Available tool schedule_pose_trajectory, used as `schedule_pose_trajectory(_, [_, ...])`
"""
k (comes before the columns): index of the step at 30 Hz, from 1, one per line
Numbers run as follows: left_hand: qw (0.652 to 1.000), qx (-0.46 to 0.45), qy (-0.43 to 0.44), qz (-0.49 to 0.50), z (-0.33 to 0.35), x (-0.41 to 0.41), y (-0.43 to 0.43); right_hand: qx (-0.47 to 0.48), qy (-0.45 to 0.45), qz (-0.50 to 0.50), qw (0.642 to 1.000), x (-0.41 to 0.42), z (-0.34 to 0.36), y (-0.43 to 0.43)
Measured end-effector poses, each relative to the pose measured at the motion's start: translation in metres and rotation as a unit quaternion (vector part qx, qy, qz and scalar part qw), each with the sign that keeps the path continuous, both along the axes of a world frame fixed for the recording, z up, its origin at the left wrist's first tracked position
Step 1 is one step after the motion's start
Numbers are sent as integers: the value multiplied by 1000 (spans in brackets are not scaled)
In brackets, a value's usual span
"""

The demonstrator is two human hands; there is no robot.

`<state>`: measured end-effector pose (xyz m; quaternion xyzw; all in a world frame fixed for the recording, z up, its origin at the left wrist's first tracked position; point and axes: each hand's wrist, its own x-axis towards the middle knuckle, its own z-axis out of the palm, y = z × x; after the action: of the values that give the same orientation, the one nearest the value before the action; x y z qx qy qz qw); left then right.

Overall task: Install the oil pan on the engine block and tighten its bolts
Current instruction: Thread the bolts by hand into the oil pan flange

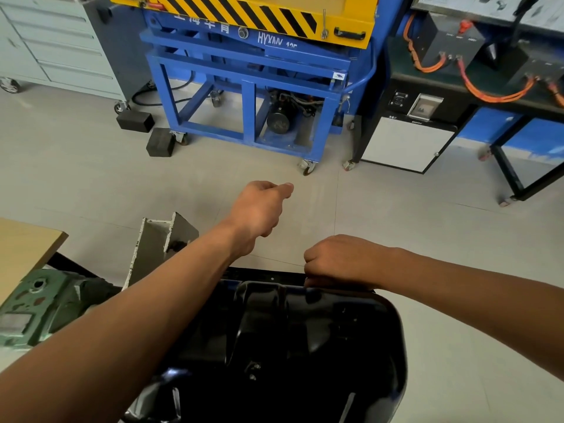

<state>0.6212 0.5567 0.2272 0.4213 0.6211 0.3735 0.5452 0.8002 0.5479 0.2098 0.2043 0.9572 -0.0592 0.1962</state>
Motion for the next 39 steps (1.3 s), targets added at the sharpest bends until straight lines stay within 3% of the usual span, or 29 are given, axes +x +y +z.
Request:
schedule_pose_trajectory(5, [1000,1,-5,4,-2,0,1,-69,80,-12,994,4,3,1])
schedule_pose_trajectory(12, [1000,1,-7,2,-3,-1,2,-111,93,-32,989,12,6,1])
schedule_pose_trajectory(17, [1000,3,-3,2,-2,-1,1,-27,4,13,1000,4,6,-1])
schedule_pose_trajectory(24, [1000,8,-5,1,-3,-1,1,20,-17,27,999,-1,8,-1])
schedule_pose_trajectory(31, [1000,1,-8,-5,-3,-2,1,-69,55,1,996,9,14,2])
schedule_pose_trajectory(39, [1000,-2,-17,-8,-1,0,0,11,-10,45,999,0,10,3])
